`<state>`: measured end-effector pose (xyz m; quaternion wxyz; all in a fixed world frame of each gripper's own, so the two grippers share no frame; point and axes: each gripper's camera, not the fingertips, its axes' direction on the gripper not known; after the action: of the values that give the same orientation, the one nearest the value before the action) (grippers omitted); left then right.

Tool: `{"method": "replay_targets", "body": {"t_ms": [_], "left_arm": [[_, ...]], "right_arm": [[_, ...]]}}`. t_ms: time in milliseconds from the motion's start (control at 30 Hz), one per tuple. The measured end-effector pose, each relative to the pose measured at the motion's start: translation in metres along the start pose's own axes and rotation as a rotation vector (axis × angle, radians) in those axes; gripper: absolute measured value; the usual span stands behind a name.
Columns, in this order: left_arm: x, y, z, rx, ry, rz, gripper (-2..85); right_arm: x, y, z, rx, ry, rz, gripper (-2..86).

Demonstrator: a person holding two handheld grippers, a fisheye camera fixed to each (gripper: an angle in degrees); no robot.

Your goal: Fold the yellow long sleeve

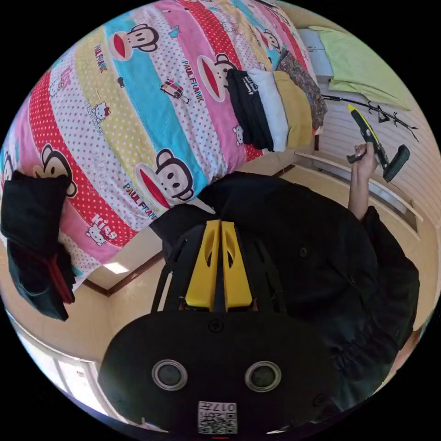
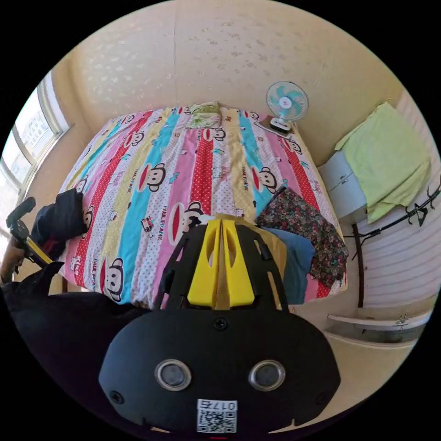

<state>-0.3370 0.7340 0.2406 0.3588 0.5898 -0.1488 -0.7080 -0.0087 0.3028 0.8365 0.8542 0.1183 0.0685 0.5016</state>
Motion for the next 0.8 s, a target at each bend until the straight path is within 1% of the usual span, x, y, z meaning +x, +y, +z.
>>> {"method": "replay_targets", "body": {"t_ms": [100, 233, 333, 467, 533, 567, 600, 633, 667, 700, 733, 767, 800], "left_arm": [[0.033, -0.034, 0.007, -0.024, -0.147, 0.024, -0.9], [0.05, -0.068, 0.016, -0.049, -0.146, 0.005, -0.5], [0.058, -0.083, 0.014, 0.003, -0.171, -0.019, -0.2], [0.06, -0.093, 0.007, 0.064, -0.342, -0.098, 4.3], [0.058, -0.094, 0.002, 0.108, -0.367, -0.119, 5.8], [0.056, -0.095, -0.001, 0.134, -0.36, -0.118, 5.7], [0.054, -0.095, -0.004, 0.158, -0.345, -0.115, 3.8], [0.052, -0.095, -0.006, 0.167, -0.337, -0.114, 2.8], [0.048, -0.094, -0.009, 0.179, -0.322, -0.12, 1.2], [0.043, -0.094, -0.013, 0.187, -0.31, -0.133, 0.1], [0.041, -0.094, -0.014, 0.189, -0.306, -0.138, -0.2], [0.036, -0.094, -0.018, 0.191, -0.302, -0.145, -0.5], [0.031, -0.094, -0.021, 0.196, -0.301, -0.152, -0.6]], "right_arm": [[0.059, 0.031, 0.005, -0.053, 0.055, 0.095, 0.6], [0.114, 0.068, 0.011, -0.073, -0.068, 0.181, 1.2], [0.143, 0.091, 0.013, -0.046, -0.113, 0.233, 2.7], [0.178, 0.103, 0.022, -0.024, -0.059, 0.298, 7.7], [0.201, 0.104, 0.039, -0.041, -0.101, 0.353, 9.3], [0.217, 0.105, 0.058, -0.084, -0.157, 0.392, 10.2], [0.233, 0.106, 0.085, -0.17, -0.252, 0.427, 11.0], [0.24, 0.107, 0.1, -0.225, -0.304, 0.444, 11.0], [0.25, 0.11, 0.13, -0.334, -0.404, 0.477, 10.8], [0.257, 0.114, 0.145, -0.373, -0.466, 0.526, 9.6], [0.261, 0.114, 0.144, -0.364, -0.482, 0.552, 9.0], [0.266, 0.111, 0.129, -0.296, -0.507, 0.56, 6.7], [0.265, 0.104, 0.103, -0.182, -0.581, 0.495, 5.2]]}}
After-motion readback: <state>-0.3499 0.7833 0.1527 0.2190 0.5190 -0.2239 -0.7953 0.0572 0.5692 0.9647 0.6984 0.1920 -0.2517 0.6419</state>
